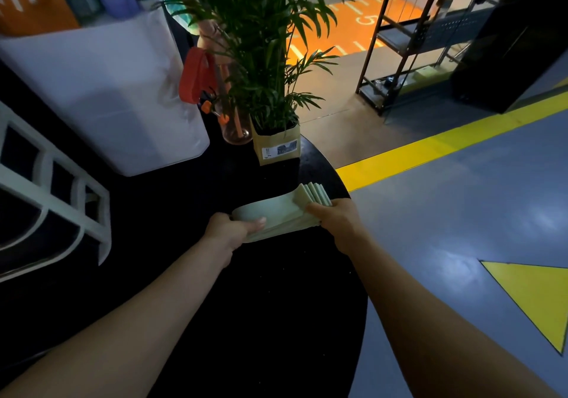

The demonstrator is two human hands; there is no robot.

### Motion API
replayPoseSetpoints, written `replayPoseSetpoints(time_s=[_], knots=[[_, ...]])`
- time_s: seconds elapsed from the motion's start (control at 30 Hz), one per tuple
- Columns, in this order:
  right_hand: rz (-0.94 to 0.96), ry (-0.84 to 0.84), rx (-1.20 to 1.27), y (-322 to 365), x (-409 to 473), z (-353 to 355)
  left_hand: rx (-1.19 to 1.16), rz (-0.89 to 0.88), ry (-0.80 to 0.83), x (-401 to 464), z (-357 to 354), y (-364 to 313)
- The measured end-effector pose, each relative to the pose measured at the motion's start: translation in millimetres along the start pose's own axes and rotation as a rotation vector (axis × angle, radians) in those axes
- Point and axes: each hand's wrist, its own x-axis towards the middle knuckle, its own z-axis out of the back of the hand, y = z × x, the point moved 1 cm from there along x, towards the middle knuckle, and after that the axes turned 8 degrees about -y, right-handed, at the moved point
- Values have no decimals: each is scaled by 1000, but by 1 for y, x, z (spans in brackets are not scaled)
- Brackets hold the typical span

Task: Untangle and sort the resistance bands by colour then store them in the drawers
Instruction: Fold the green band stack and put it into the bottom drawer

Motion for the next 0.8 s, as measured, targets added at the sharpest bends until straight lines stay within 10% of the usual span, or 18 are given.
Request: replayPoseSetpoints(time_s=[0.8], knots=[[113,93,230,-7,-75,4,-86,-235,98,-43,40,31]])
